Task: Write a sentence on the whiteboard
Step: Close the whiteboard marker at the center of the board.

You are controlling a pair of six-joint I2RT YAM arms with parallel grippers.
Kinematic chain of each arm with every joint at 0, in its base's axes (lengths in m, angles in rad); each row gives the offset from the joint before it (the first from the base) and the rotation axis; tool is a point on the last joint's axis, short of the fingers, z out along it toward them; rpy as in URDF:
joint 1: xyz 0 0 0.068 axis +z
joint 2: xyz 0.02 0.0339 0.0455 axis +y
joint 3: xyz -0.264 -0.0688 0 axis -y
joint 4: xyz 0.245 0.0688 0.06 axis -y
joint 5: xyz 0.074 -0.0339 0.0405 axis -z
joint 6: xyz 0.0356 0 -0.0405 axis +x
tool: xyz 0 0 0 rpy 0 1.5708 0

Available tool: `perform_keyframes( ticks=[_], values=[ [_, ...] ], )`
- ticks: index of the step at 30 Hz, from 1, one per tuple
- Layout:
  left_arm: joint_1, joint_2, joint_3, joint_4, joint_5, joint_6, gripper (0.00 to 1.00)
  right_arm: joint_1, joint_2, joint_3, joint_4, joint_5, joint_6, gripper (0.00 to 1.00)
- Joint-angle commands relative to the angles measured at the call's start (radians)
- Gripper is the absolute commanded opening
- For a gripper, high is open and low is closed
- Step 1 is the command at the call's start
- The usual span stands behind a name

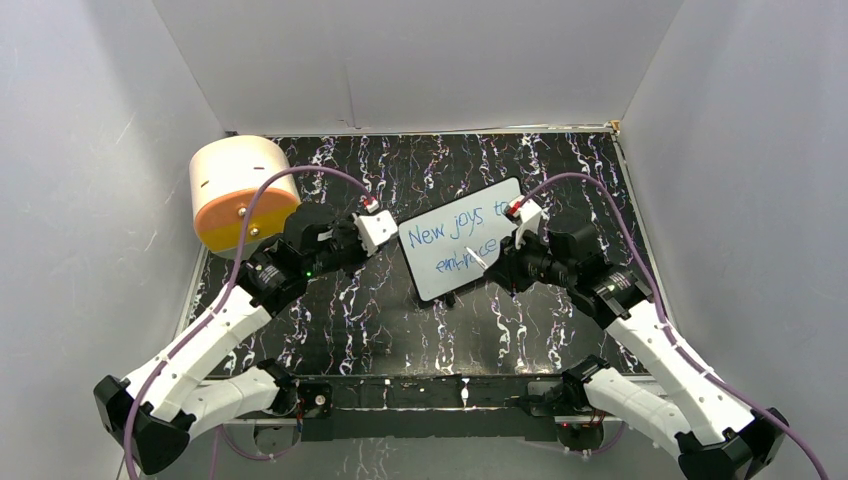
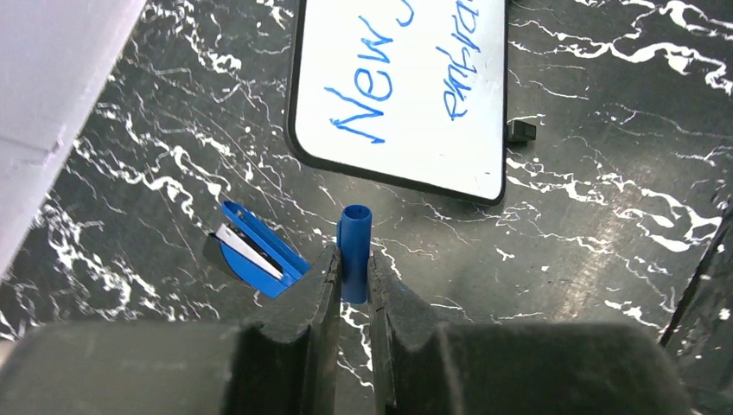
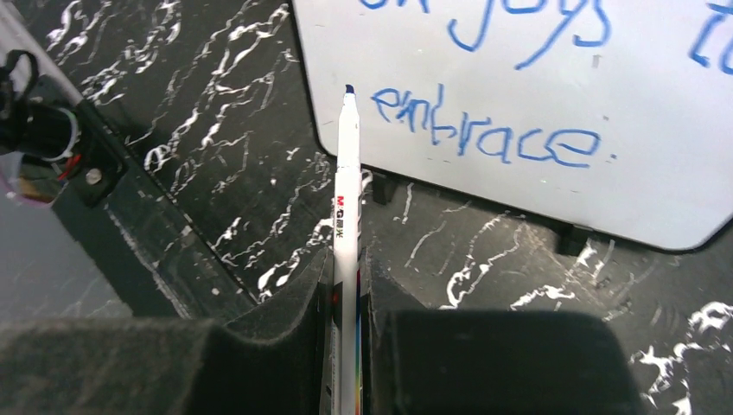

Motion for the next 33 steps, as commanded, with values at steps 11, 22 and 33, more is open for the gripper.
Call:
perform_keyframes(
  ticks=[11, 22, 33],
  values=[
    [-0.099, -0.072, -0.027, 0.039, 0.089, 0.545, 0.00, 0.001, 0.108, 0.121, 0.082, -0.311, -0.038, 0.00],
    [-0.212, -0.003, -0.030, 0.039, -0.009, 0.608, 0.00, 0.020, 0.180, 0.170, 0.104, -0.389, -0.039, 0.00],
    [-0.266, 0.036, -0.032, 0.033, -0.086, 0.640, 0.00, 0.054, 0.244, 0.181, 0.073, -0.414, -0.062, 0.00]
  ],
)
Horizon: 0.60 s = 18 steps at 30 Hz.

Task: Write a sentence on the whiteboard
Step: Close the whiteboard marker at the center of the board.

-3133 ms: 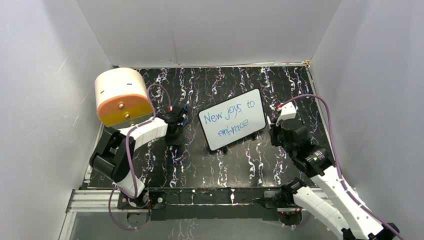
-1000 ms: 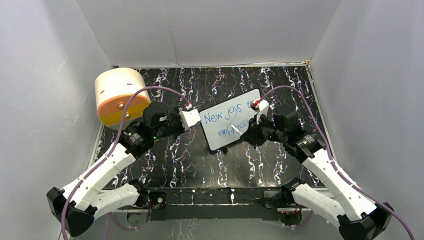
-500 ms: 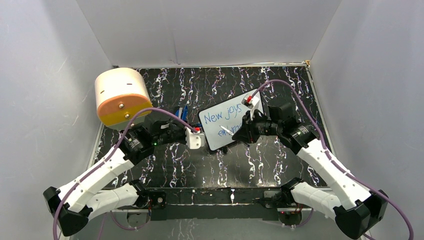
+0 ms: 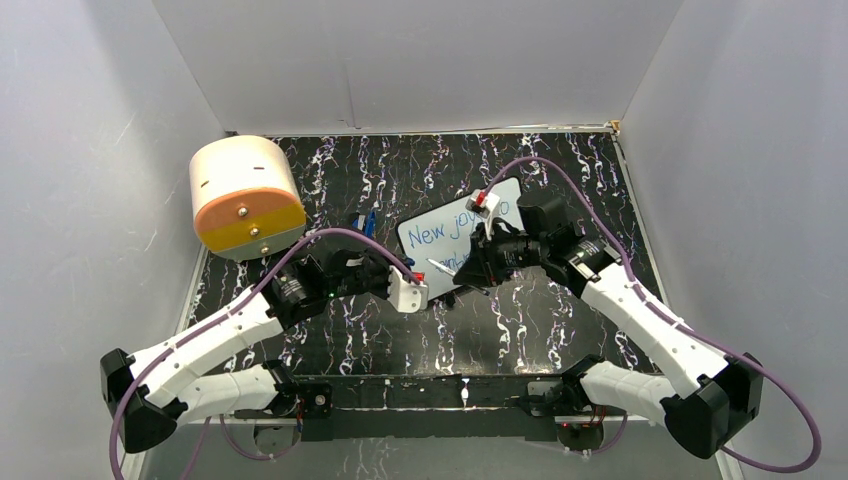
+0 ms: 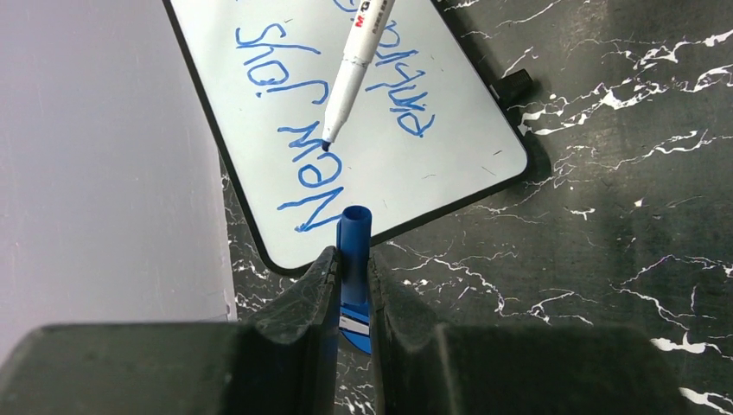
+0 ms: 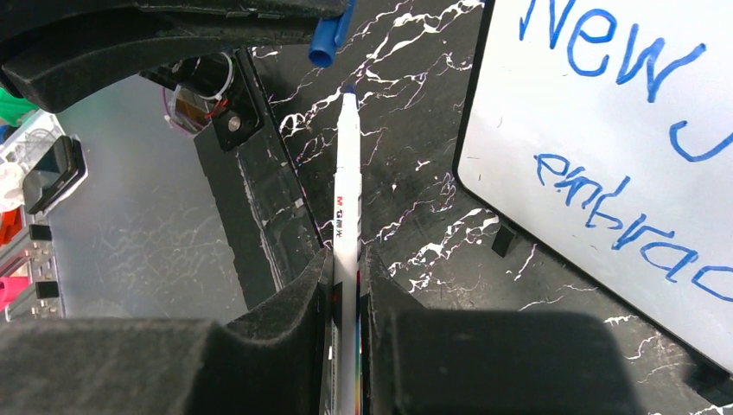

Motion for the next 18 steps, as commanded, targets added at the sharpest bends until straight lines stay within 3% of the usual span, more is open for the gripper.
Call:
perform_keyframes(
  ticks=[1, 18],
  values=[
    [-0.012, 0.003, 0.002, 0.003, -0.031, 0.032, 0.00, 0.015, 0.001, 0.047, 0.019, -0.038, -0.027, 0.00],
    [-0.049, 0.018, 0.009, -0.016, -0.048, 0.056, 0.00, 0.063, 0.055, 0.069, 0.001, -0.028, -0.032, 0.00]
  ],
)
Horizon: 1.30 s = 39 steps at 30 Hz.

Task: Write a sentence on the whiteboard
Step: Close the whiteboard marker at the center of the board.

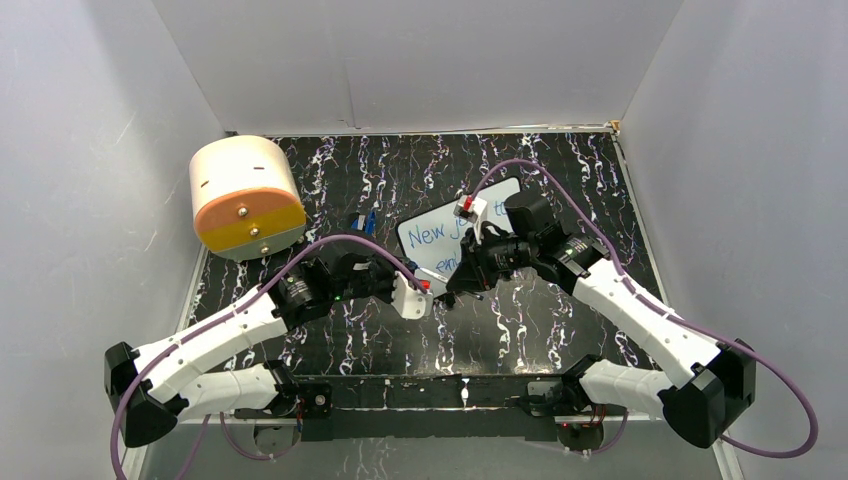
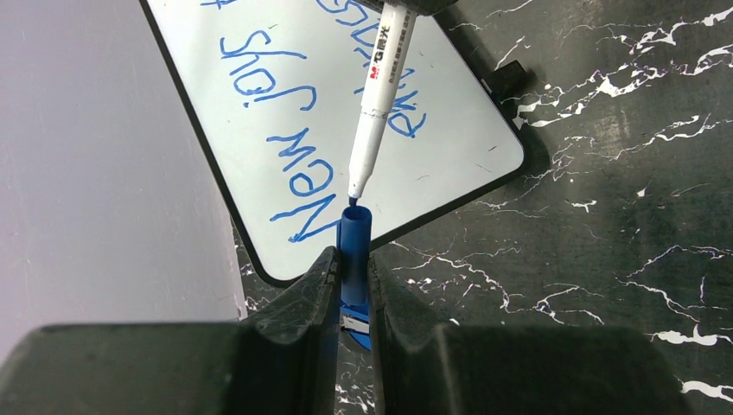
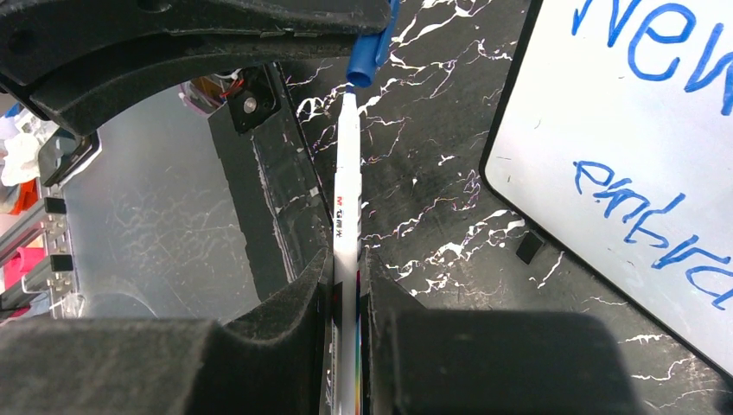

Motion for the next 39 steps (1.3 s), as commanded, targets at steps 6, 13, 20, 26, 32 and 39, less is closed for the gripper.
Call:
perform_keyframes(
  ticks=[6, 13, 20, 26, 32, 39],
  values=[
    [-0.015, -0.004, 0.011, -0.015, 0.002, 0.009, 0.00, 0.019, 0.012, 0.058, 0.002, 0.011, -0.020, 0.00],
    [-0.022, -0.004, 0.015, -0.015, 0.005, 0.012, 0.00, 0.019, 0.024, 0.055, -0.002, 0.032, -0.020, 0.00],
    [-0.029, 0.001, 0.020, -0.020, 0.011, 0.020, 0.00, 0.021, 0.033, 0.054, -0.002, 0.041, -0.021, 0.00],
    [-0.044, 0.017, 0.027, -0.031, 0.027, 0.030, 0.00, 0.024, 0.046, 0.060, -0.004, 0.028, -0.031, 0.00],
    [-0.071, 0.040, 0.048, -0.056, 0.033, 0.053, 0.00, 0.039, 0.066, 0.072, -0.019, 0.013, -0.047, 0.00],
    [-0.100, 0.069, 0.065, -0.083, 0.030, 0.059, 0.00, 0.050, 0.066, 0.077, -0.013, 0.021, -0.050, 0.00]
  ],
)
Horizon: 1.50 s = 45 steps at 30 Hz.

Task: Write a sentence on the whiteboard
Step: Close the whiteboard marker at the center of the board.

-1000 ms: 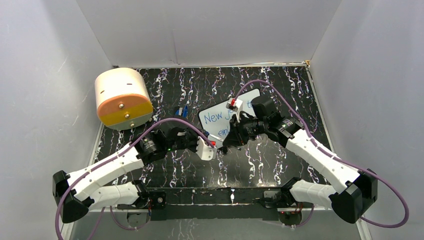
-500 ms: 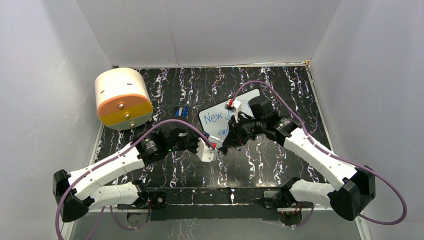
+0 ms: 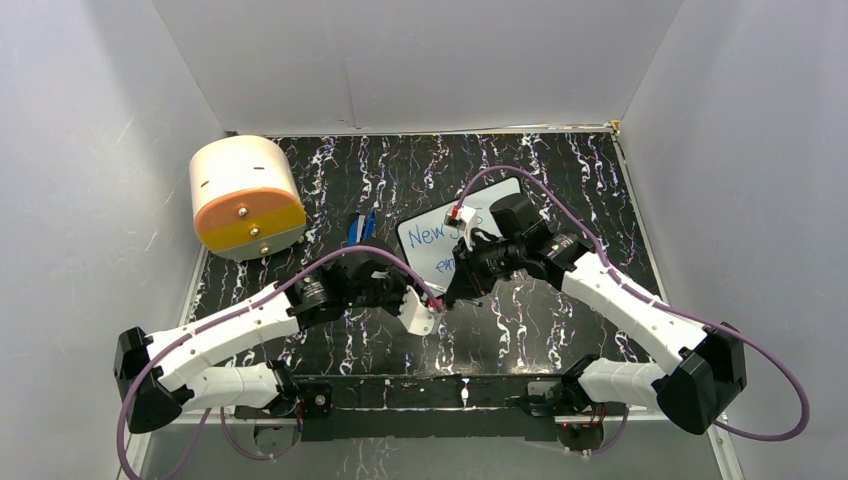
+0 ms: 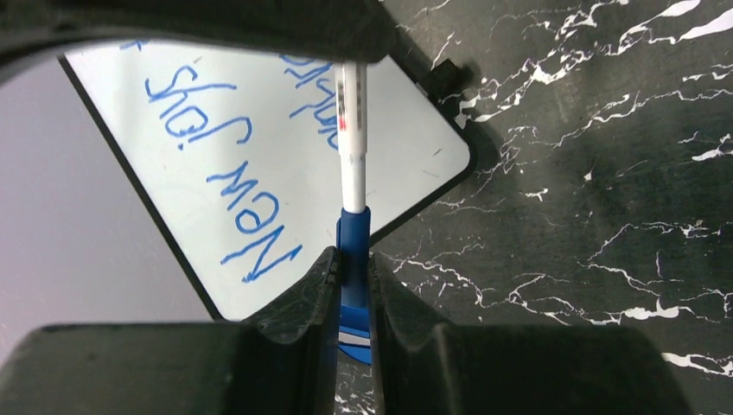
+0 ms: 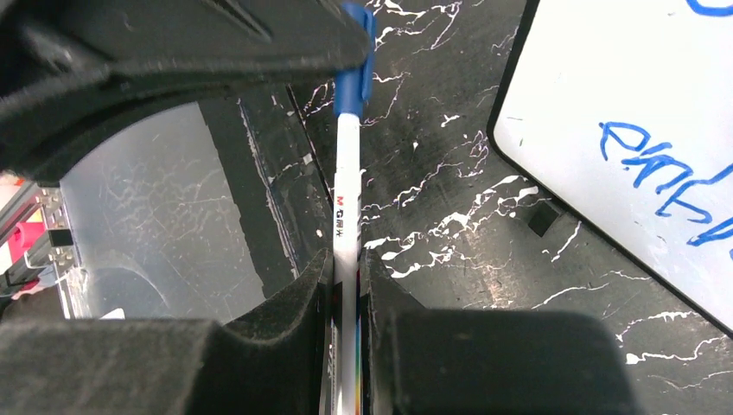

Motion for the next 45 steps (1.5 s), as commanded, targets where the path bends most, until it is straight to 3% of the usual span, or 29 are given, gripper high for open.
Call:
perform_keyframes(
  ticks=[1, 6, 11, 34, 38, 42, 45],
  values=[
    [-0.033, 0.007, 0.047, 0.001, 0.051, 0.009, 0.00, 0.012, -0.004, 0.062, 0.071, -0.016, -0.021, 0.00],
    [-0.036, 0.017, 0.043, 0.000, 0.015, 0.003, 0.00, 0.012, -0.008, 0.058, 0.075, -0.027, -0.020, 0.00],
    [-0.045, 0.011, 0.050, 0.017, 0.074, -0.001, 0.00, 0.014, 0.001, 0.047, 0.101, -0.024, -0.009, 0.00],
    [-0.246, 0.003, 0.003, 0.229, 0.057, -0.010, 0.00, 0.024, 0.018, 0.023, 0.310, -0.001, 0.159, 0.00],
    [-0.245, -0.027, -0.028, 0.236, -0.024, -0.054, 0.00, 0.022, -0.031, 0.005, 0.283, 0.126, 0.161, 0.00],
    [-0.245, -0.085, -0.058, 0.331, -0.196, -0.183, 0.00, 0.020, -0.062, -0.027, 0.258, 0.211, 0.149, 0.00],
    [-0.245, -0.108, -0.046, 0.393, -0.335, -0.329, 0.11, 0.020, -0.086, -0.063, 0.273, 0.246, 0.145, 0.00]
  ],
)
